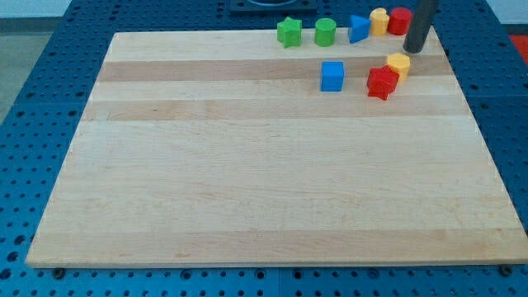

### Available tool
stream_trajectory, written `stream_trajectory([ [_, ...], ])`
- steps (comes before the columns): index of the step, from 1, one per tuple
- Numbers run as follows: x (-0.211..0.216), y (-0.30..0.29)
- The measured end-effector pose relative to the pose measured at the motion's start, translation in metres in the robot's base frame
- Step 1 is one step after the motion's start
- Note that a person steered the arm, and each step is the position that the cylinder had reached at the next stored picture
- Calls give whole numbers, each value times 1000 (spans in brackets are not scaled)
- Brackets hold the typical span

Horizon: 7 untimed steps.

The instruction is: Place the blue cube to the bottom left of the green star

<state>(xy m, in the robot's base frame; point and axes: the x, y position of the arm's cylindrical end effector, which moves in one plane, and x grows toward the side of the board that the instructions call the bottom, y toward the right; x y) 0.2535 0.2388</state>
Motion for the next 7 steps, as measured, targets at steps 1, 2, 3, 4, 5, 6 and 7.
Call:
stream_trajectory([
  [1,10,-4],
  [2,12,-14],
  [3,12,-31],
  [4,20,-50],
  [5,42,-50],
  [6,80,-50],
  [7,109,-50],
])
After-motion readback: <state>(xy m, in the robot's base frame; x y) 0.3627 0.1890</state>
